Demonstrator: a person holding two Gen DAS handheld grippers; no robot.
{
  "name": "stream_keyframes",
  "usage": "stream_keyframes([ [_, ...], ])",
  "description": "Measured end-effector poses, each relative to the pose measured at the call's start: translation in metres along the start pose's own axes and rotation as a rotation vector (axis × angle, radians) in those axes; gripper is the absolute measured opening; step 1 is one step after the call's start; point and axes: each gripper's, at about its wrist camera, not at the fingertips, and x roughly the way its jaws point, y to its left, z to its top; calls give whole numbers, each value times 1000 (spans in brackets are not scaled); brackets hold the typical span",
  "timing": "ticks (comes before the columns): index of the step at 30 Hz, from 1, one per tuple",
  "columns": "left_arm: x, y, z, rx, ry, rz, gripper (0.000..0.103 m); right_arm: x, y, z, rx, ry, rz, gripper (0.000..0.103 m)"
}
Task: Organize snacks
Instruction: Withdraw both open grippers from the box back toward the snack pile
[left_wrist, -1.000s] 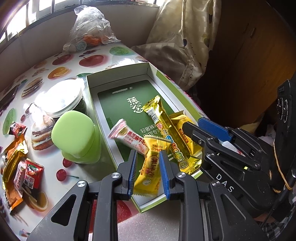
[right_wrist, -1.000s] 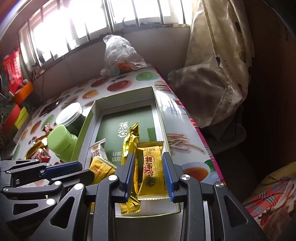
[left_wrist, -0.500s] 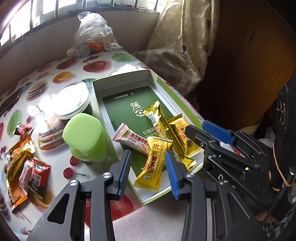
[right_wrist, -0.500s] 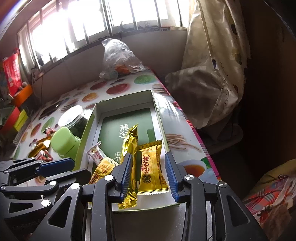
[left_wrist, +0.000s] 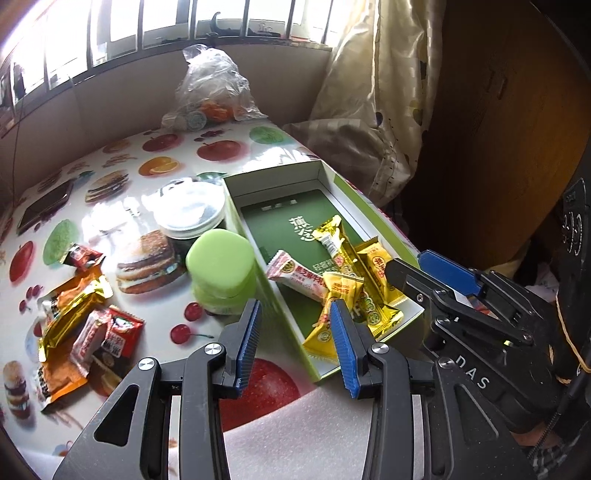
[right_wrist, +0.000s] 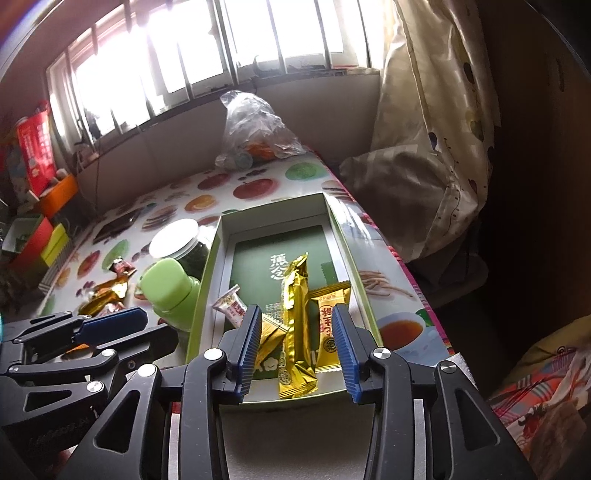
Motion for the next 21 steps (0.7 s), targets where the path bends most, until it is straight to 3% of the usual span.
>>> stream_keyframes([
  [21, -31, 60, -24, -108, -40, 90, 40, -1, 71, -7, -73, 9, 90, 39],
])
